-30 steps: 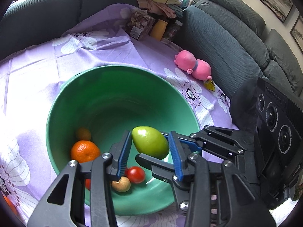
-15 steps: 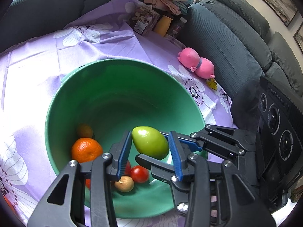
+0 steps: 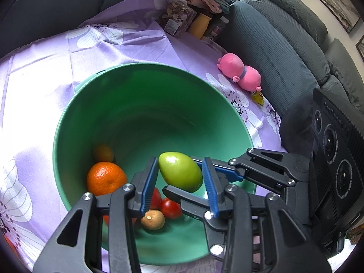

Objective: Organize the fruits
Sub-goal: 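Open the right tool to drop the green fruit into the bowl, then move the right tool back to the mandarin orange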

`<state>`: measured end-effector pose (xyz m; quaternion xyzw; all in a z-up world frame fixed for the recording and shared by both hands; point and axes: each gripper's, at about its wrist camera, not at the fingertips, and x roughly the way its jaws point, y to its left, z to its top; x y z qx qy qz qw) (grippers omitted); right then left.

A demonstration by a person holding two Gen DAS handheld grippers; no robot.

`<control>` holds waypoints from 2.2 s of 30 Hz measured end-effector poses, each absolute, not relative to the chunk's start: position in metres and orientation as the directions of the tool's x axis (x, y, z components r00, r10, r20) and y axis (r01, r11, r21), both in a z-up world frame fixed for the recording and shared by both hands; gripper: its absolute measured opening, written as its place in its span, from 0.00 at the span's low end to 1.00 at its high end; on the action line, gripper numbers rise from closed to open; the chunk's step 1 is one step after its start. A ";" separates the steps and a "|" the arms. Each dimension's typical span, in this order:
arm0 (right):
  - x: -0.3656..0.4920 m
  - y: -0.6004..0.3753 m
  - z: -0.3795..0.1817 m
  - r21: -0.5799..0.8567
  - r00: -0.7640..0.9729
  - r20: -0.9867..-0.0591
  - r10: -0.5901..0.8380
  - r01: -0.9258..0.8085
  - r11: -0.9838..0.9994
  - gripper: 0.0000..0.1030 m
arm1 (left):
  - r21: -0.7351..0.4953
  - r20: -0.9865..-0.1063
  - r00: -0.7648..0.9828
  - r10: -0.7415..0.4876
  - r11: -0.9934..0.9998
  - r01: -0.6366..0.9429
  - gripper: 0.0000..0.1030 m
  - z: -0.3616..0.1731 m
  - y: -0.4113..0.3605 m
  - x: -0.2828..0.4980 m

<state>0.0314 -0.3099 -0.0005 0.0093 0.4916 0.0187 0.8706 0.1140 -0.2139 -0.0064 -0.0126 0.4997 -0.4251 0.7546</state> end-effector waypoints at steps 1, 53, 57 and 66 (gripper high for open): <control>0.032 -0.309 -0.001 0.034 0.515 -0.856 0.041 -0.023 0.999 0.34 | -0.443 -0.744 0.139 -0.653 0.639 0.629 0.37 -0.007 -0.214 0.114; -0.020 -0.286 0.052 0.065 0.665 -0.744 0.067 -0.027 0.997 0.45 | -0.292 -0.626 0.550 -0.553 0.820 0.492 0.98 0.058 -0.092 0.054; -0.031 -0.263 0.056 0.090 0.689 -0.710 0.142 -0.111 0.990 0.50 | -0.305 -0.647 0.594 -0.478 0.876 0.373 0.99 0.040 -0.029 0.036; -0.009 -0.185 0.026 0.158 0.571 -0.760 0.310 -0.300 0.941 0.51 | -0.338 -0.715 0.604 -0.353 0.930 0.143 0.99 0.002 0.077 0.006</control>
